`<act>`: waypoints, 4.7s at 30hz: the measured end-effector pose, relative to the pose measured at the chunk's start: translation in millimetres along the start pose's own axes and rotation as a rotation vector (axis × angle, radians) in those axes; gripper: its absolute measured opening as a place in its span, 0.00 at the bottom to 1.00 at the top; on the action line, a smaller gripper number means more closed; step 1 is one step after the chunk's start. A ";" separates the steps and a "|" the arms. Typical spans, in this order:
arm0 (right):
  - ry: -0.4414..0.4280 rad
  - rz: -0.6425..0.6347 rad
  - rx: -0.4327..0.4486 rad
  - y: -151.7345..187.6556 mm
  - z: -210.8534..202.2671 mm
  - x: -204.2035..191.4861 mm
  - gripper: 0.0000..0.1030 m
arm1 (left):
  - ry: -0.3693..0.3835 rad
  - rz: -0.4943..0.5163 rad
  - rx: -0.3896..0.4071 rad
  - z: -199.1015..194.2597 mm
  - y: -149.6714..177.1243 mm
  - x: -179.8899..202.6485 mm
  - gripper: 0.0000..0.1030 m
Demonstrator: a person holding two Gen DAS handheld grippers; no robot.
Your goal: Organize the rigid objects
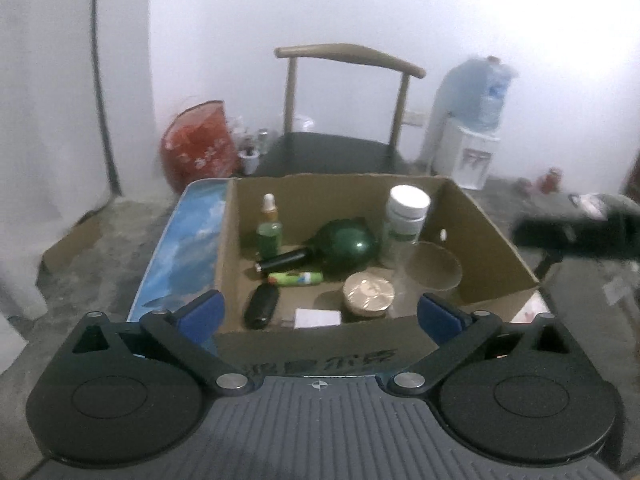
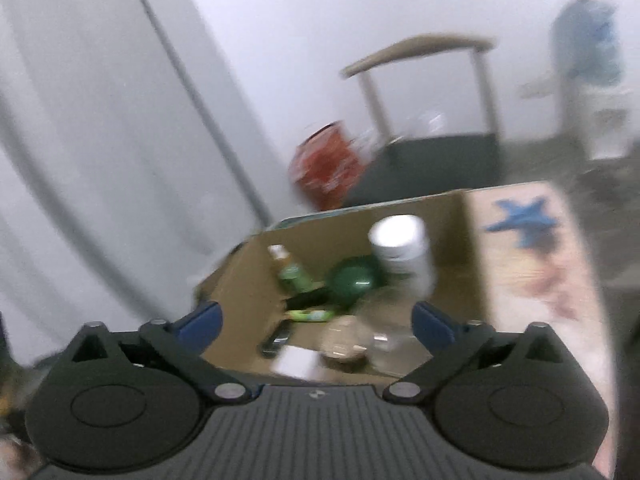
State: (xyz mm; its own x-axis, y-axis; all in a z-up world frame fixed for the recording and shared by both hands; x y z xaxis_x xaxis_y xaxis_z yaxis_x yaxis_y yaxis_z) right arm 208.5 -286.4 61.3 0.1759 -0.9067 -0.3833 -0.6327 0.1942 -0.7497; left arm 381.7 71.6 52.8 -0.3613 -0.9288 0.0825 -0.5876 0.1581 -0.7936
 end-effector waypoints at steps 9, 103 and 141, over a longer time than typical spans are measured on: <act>0.253 -0.055 -0.028 31.4 1.4 29.9 1.00 | -0.111 -0.089 0.032 2.8 4.9 -7.7 1.00; 0.248 -0.109 -0.070 41.6 18.9 15.0 1.00 | -0.155 -0.070 -0.060 16.8 12.6 5.7 0.96; 0.255 -0.097 -0.072 40.8 14.5 14.2 1.00 | -0.145 -0.071 -0.060 16.5 9.6 7.3 0.96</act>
State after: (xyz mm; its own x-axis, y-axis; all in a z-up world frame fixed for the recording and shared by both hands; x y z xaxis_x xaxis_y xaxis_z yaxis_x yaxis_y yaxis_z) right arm 196.1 -285.9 17.4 0.0484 -0.9864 -0.1568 -0.6756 0.0833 -0.7326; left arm 385.4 60.9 35.8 -0.2116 -0.9763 0.0452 -0.6512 0.1063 -0.7514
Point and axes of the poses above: each gripper's, at about its wrist camera, not at the fingertips, and z roughly the way its jaws point, x to its right, y to its underside, the point moved 10 cm from there along z, roughly the way its jaws point, and after that the axes turned 1 degree about x, right-handed, at the moved point
